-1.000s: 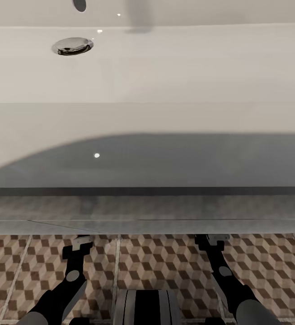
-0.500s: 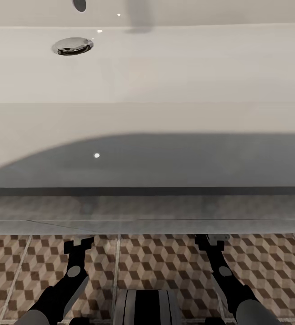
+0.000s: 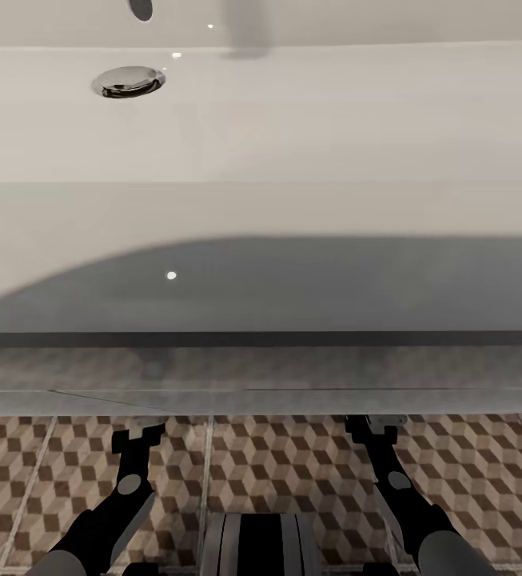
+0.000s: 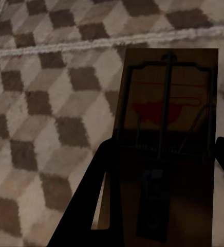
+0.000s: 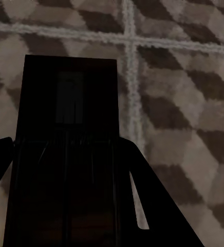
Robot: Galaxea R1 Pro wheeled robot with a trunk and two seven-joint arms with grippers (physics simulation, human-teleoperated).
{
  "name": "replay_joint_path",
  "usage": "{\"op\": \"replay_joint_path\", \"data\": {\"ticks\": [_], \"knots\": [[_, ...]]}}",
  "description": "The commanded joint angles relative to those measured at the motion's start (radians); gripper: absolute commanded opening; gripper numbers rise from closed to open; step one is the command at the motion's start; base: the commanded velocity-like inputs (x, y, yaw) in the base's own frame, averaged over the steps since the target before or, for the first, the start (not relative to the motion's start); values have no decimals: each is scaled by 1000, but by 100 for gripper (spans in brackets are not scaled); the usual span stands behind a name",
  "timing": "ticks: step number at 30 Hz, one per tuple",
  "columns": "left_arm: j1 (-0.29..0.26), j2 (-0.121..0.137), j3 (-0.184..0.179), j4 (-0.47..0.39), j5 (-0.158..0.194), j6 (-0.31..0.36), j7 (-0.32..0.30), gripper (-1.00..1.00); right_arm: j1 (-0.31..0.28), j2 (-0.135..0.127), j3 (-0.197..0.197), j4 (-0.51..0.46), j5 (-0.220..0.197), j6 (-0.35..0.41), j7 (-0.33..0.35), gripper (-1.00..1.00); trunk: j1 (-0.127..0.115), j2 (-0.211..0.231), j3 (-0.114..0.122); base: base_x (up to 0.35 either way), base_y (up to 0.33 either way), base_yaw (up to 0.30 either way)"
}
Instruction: Take the four mousetraps from the cabinet in the bathroom and place them on the bathroom floor. Make sure all four end up on the same floor surface, and ensure that at least two of them are either under or directly next to the same bathroom sink.
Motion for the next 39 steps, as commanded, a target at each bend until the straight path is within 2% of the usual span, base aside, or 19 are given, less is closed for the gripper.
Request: {"op": "replay_joint_path", "data": {"ticks": [1,39], "knots": [[-1,1,-8,1,11,-6,6,-100,0,0,-3,0,10,-3,-4,-100,0,0,0,0,0,0],[-1,0,-12,2,12,-6,4,-100,0,-1,-4,-9,10,-6,-14,-100,0,0,0,0,0,0]]}}
